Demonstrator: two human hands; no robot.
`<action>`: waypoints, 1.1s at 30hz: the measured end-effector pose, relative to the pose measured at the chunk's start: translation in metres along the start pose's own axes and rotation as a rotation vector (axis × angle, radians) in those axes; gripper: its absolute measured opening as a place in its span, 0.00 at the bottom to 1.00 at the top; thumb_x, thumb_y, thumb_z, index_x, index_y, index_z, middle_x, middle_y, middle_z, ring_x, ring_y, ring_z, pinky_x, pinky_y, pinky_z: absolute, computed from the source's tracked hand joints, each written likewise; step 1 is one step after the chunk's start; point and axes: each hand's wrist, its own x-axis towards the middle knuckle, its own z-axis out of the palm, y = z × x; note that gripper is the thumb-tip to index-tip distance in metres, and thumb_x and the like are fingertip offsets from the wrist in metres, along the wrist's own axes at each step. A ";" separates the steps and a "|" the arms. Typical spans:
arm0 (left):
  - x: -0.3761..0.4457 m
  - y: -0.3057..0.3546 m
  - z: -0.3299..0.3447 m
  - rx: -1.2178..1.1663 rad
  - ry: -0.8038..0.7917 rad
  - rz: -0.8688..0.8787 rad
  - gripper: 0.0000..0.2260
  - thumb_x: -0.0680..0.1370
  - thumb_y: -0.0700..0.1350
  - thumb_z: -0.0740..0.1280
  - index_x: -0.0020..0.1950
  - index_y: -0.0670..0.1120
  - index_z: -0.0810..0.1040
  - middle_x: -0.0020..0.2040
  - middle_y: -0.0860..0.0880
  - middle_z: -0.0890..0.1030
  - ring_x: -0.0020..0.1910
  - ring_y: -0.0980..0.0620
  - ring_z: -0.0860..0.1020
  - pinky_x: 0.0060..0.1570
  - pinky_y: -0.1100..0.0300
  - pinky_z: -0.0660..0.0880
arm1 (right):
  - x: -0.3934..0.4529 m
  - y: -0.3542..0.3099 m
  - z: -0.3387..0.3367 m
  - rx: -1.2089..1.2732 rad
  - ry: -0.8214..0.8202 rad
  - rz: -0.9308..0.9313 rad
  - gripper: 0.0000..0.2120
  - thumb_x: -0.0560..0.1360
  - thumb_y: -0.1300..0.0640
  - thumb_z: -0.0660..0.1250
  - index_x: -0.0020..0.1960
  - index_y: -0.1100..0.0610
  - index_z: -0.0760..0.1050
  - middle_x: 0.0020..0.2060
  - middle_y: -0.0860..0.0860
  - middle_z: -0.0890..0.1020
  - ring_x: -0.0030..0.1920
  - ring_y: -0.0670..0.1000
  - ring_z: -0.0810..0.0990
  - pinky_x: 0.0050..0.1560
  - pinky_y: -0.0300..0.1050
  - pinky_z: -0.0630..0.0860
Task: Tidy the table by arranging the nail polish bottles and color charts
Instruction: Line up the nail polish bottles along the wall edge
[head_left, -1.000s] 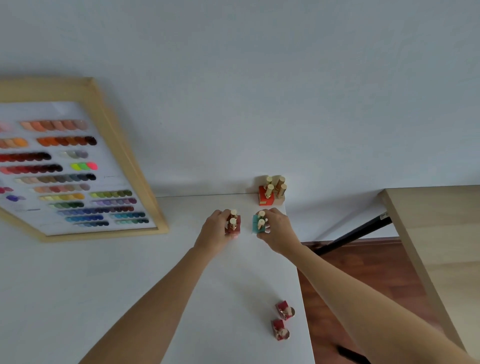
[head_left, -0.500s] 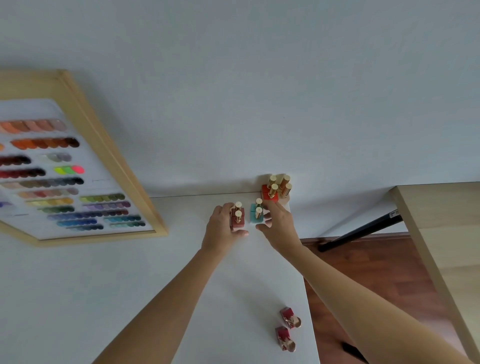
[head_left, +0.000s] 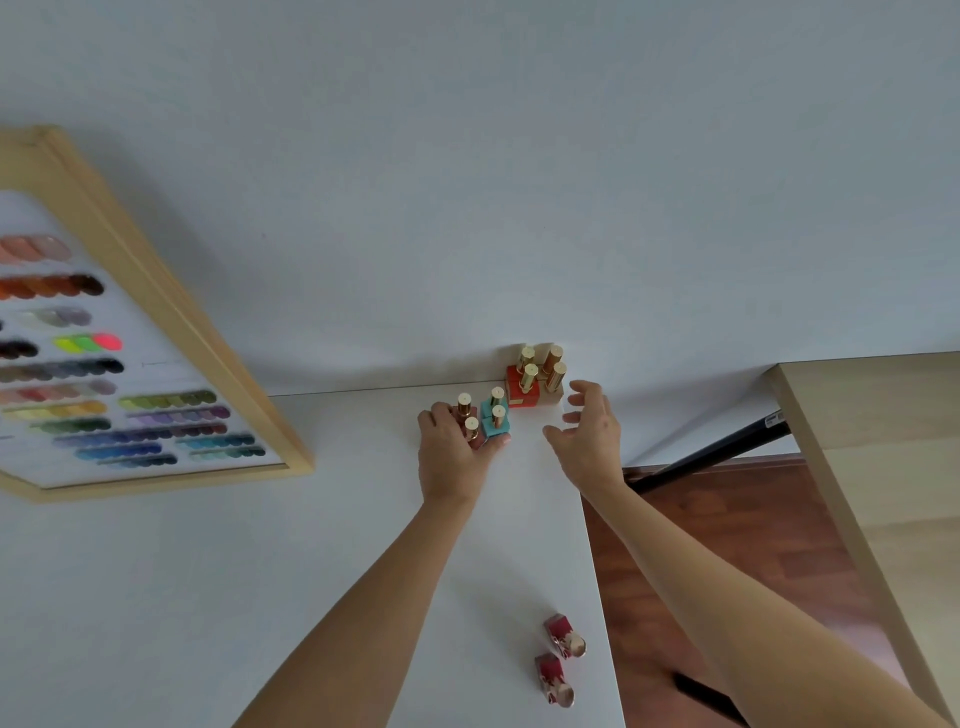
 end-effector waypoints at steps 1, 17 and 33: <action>0.001 0.001 0.001 -0.003 0.007 -0.003 0.30 0.64 0.54 0.79 0.56 0.40 0.70 0.54 0.43 0.74 0.49 0.46 0.78 0.43 0.59 0.73 | 0.002 0.000 0.000 0.000 -0.001 0.002 0.28 0.70 0.64 0.72 0.65 0.54 0.64 0.57 0.53 0.74 0.49 0.48 0.74 0.40 0.29 0.67; 0.038 -0.004 -0.006 -0.061 -0.054 -0.018 0.23 0.62 0.39 0.80 0.53 0.39 0.75 0.52 0.40 0.78 0.50 0.42 0.79 0.52 0.50 0.78 | 0.028 -0.002 0.002 -0.029 -0.067 -0.002 0.23 0.70 0.66 0.69 0.64 0.57 0.70 0.56 0.55 0.77 0.40 0.45 0.78 0.45 0.30 0.68; 0.029 -0.007 -0.007 -0.192 -0.046 0.028 0.17 0.70 0.42 0.75 0.56 0.43 0.75 0.48 0.46 0.82 0.46 0.51 0.82 0.52 0.51 0.81 | 0.035 0.002 0.002 -0.032 -0.077 -0.042 0.18 0.72 0.62 0.68 0.61 0.57 0.73 0.53 0.55 0.79 0.37 0.47 0.79 0.50 0.40 0.71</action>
